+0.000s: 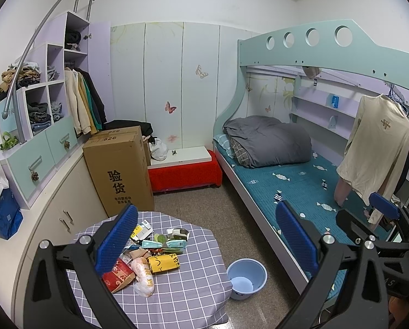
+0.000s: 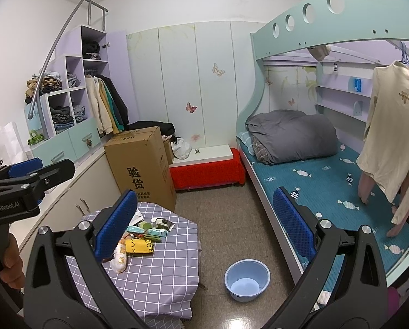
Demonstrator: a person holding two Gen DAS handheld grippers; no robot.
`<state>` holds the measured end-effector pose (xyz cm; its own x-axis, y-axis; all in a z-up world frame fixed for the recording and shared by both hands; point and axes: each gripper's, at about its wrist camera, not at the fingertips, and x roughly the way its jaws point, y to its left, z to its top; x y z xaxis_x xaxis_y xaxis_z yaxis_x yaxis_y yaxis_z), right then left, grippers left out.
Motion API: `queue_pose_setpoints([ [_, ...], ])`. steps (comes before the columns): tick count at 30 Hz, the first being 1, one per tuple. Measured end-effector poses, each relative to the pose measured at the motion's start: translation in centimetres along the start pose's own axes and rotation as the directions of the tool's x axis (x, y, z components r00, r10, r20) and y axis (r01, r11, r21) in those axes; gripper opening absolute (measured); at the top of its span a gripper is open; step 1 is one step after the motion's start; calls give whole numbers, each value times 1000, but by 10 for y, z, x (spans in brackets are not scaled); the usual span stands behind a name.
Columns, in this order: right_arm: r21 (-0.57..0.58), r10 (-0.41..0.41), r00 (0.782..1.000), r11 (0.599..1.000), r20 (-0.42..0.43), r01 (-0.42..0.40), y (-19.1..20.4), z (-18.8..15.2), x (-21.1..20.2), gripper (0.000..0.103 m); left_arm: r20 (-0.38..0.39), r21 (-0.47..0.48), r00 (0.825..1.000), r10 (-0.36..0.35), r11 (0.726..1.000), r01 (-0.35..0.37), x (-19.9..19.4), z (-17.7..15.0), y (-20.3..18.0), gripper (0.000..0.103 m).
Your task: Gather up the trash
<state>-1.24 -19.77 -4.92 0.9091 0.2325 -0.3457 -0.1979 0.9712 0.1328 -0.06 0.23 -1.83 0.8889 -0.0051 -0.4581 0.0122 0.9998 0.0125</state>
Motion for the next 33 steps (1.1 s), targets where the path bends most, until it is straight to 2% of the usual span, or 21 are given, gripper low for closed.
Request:
queue_pose_setpoints([
  [33,33,-5,1000,999,-20,6,-5,2,15,97,-28,3,1000,-6,1000,6,16,-2,3,99],
])
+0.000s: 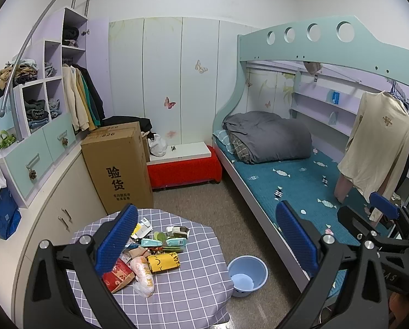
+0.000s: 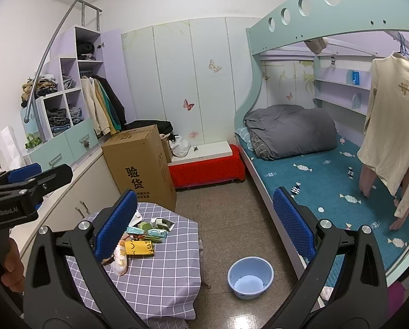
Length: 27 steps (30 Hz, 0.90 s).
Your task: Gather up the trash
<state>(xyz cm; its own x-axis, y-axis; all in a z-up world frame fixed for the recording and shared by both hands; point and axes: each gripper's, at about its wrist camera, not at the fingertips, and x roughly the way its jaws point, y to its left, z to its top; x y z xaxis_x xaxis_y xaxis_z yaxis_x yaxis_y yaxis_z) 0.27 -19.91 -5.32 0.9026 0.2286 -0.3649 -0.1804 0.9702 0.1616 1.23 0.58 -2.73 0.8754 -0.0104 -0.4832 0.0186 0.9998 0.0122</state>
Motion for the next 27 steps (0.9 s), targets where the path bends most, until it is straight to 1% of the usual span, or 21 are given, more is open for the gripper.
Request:
queue_pose_setpoints([
  [13,16,42,999,999,-26,-42,-8,-1,15,97,-37,-3,999,16,1000,-16,14,5,-8,99],
  [21,-4,42,998,999,-48,-42,-23,-4,26,97,-60,-18,997,39,999,-40,27,6,-23,99],
  [24,-15,57,996,998,-73,-59,-29,-7,32,97,-69,-20,996,51,998,-52,31,3,-28,99],
  [27,-28,94,987,995,-132,-98,-34,-9,43,97,-86,-29,995,60,998,-63,36,1,-36,99],
])
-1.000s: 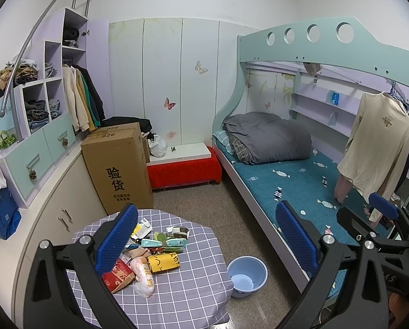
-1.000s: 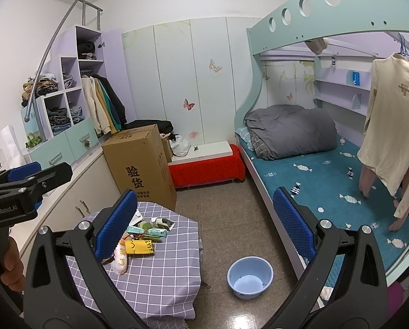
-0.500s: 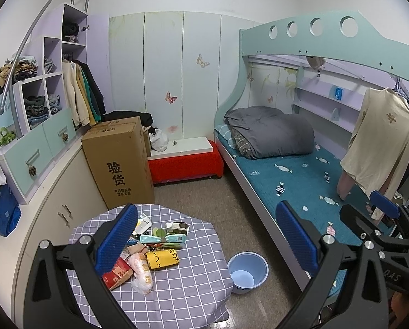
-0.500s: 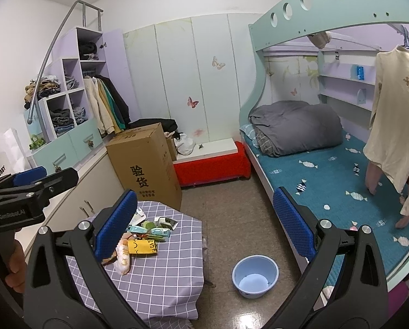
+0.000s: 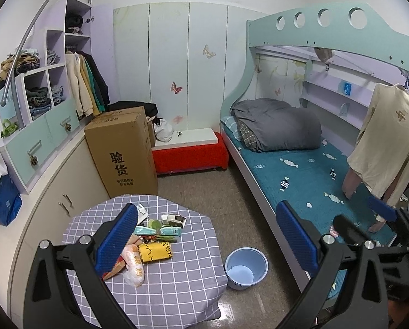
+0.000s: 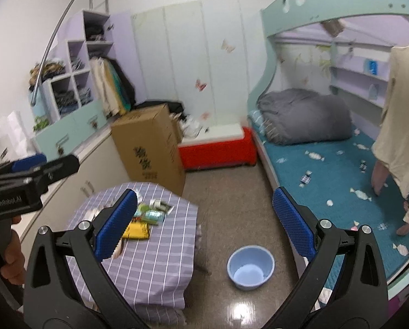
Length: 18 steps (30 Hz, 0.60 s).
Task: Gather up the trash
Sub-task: 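Reach both tools to the table, grasp white plastic bag with left tool while right grasps yellow pouch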
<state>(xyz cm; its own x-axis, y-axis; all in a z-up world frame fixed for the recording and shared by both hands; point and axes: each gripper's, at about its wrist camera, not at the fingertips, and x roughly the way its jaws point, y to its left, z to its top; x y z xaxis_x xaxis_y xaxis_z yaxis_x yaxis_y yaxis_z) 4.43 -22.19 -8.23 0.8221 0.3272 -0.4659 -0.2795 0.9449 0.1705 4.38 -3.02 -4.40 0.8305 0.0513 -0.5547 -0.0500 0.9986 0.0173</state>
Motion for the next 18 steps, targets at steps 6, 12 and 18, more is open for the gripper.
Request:
queue_pose_setpoints([
  [6,20,33,999,999,-42,-32,-16,-5,6,97,-16,-19,999,28,999,-29,5,-3,-11,99],
  [12,47,67,994,997,-83,-63,-23,-7,15,97,-61,-31,997,54,998,-56,16,-10,-12,99],
  [18,45,105,987,994,-124,-100,-14,-11,37,97,-136,-44,989,64,997,-71,41,-24,2,99],
])
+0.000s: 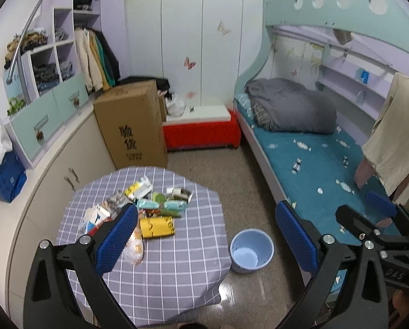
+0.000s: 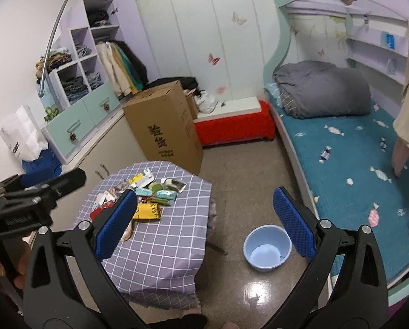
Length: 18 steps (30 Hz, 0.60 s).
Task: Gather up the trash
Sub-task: 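Reach both tools to the table, grasp white plastic bag with left tool while right grasps yellow pouch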
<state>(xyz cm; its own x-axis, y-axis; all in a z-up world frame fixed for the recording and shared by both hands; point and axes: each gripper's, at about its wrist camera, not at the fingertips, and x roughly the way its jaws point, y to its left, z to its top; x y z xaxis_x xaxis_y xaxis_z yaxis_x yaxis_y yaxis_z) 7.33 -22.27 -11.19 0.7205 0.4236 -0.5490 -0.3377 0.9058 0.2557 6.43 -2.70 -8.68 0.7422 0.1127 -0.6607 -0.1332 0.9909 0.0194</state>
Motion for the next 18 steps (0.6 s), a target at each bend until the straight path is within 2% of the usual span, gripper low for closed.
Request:
queue_pose_setpoints([
  [3,-16,5,999,1000,-44,-6,7,-4,22,97,-48,-13,999,10,1000,-11,19,-8,12,99],
  [8,-43,-25,993,999,-112,20,28,-14,63,97,-129,-75,991,30,996,-40,60,-25,53,99],
  [14,-49,-10,973,999,-230,-2,55,-26,130,97,-244,-181,969,38,980,-84,118,-48,121,99],
  [18,-25,14,949,999,-316,-23,75,-35,179,97,-323,-218,946,28,971,-103,158,-65,160,98],
])
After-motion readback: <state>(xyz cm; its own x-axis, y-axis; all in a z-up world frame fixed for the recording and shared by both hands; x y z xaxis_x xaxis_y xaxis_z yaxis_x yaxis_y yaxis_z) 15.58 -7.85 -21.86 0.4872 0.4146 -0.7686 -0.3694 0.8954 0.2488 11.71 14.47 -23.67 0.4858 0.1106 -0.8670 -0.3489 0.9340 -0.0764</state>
